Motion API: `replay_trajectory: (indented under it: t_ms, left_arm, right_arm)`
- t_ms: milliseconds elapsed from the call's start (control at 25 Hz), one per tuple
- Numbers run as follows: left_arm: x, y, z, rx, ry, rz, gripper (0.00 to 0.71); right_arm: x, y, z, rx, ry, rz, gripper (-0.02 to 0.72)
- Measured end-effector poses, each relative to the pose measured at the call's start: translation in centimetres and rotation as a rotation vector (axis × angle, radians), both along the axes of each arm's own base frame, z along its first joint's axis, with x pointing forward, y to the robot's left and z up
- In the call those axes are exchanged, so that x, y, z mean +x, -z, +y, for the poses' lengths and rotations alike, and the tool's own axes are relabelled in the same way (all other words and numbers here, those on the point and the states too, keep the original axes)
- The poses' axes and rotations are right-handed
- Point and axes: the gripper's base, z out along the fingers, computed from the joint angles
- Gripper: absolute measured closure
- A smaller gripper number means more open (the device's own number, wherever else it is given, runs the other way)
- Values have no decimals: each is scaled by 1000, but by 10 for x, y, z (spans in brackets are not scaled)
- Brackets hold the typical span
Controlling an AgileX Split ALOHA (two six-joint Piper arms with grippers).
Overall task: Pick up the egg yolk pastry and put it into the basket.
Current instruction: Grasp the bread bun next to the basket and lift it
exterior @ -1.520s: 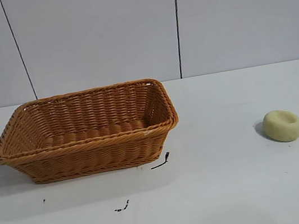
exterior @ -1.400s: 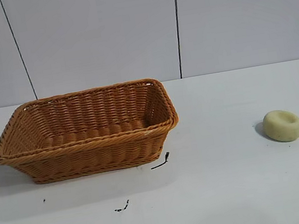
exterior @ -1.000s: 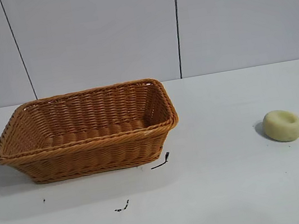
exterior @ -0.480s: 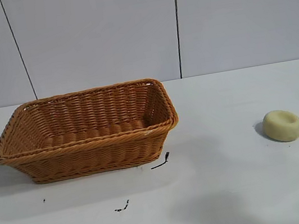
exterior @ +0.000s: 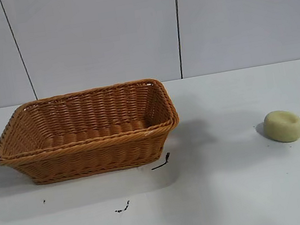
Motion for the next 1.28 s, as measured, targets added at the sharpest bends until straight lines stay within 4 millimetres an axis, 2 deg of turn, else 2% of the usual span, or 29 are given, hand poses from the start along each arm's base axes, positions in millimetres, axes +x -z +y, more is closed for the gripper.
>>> replay_trajectory:
  t_ms: [200, 280, 520, 920, 1040, 1160, 1280]
  left_arm:
    - [0, 0, 0, 0, 0, 0, 14]
    - [0, 0, 0, 0, 0, 0, 14]
    - [0, 0, 0, 0, 0, 0, 14]
    - [0, 0, 0, 0, 0, 0, 14]
    - [0, 0, 0, 0, 0, 0, 14]
    - [0, 0, 0, 0, 0, 0, 14]
    - [0, 0, 0, 0, 0, 0, 14]
  right_arm:
    - [51, 24, 2, -6, -25, 58, 43]
    - [67, 36, 10, -18, -83, 75, 43]
    - [81, 57, 18, -12, -95, 82, 43]
    - [110, 140, 16, -56, -102, 139, 43]
    - [114, 158, 16, -55, -101, 152, 43]
    - [115, 171, 17, -54, -100, 170, 43]
    - [115, 173, 17, -53, -99, 176, 54]
